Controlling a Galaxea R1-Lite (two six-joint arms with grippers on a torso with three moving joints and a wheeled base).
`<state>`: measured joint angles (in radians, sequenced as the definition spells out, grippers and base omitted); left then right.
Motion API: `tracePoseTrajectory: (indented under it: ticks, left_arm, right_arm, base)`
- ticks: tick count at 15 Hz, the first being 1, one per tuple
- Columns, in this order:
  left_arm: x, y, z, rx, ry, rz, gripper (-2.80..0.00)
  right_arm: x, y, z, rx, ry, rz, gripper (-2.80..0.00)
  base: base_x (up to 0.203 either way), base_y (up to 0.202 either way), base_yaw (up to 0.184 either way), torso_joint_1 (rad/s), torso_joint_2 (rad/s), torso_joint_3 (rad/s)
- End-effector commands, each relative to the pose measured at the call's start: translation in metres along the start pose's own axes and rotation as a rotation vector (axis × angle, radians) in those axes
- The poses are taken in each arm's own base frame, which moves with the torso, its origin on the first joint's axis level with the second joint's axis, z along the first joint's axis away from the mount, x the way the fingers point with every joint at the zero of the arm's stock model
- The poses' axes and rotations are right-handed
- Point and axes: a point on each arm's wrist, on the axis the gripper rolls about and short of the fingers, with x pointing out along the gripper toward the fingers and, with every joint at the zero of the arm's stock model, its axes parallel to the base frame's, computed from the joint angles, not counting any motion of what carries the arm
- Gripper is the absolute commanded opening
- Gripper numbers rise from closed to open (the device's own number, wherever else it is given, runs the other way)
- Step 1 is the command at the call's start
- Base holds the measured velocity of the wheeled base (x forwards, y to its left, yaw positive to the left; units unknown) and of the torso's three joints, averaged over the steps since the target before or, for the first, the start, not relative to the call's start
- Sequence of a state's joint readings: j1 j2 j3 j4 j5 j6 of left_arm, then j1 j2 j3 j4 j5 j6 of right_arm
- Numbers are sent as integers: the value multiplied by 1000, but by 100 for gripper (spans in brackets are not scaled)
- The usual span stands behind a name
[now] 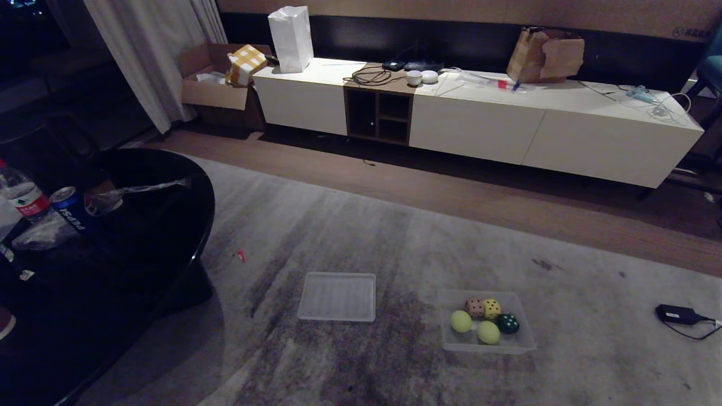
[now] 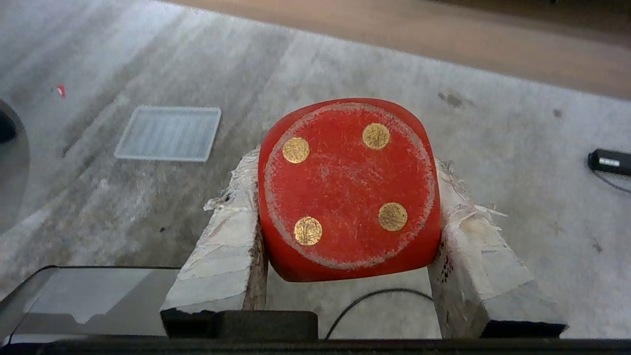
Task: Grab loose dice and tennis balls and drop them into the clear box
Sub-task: Put the toys in the box
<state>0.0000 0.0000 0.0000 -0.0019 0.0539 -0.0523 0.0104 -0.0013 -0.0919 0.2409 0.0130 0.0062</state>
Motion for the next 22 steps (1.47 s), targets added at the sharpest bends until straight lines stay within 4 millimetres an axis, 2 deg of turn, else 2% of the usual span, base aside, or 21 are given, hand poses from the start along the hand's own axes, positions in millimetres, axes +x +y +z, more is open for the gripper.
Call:
tracePoseTrajectory:
  ticks: [1, 22]
  left_arm:
    - [0, 0, 0, -1, 2, 1, -280]
    - [0, 0, 0, -1, 2, 1, -280]
  right_arm:
    - [0, 0, 0, 0, 3, 1, -280]
    - [0, 0, 0, 0, 3, 1, -280]
  base:
    - [0, 0, 0, 4, 7, -199]
    - [0, 0, 0, 2, 4, -197]
